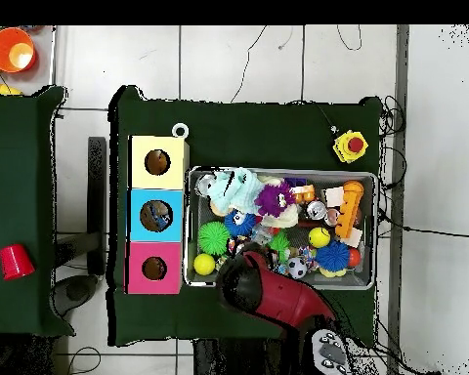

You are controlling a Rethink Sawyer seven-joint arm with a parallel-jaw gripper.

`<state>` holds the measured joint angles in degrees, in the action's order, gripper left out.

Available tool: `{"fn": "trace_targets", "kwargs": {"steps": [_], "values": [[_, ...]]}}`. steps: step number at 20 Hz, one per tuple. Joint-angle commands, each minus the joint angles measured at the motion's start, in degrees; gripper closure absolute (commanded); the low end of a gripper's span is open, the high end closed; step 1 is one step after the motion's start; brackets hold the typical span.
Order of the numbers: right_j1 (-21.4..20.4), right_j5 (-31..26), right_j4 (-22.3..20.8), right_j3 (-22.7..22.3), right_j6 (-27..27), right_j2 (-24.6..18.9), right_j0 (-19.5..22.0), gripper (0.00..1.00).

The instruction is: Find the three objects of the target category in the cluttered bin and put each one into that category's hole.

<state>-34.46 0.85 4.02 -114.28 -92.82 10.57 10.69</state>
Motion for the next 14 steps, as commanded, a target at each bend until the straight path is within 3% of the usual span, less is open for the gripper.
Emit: {"fn": "trace_targets", "kwargs": {"steps": [1,14], "values": [[4.6,6.4,3.7,-0.8,-16.6,-6.0,-0.8,0.00],[6.7,7.9,4.9,3.0,-13.6,-0.6,-2.5,0.00]]}}
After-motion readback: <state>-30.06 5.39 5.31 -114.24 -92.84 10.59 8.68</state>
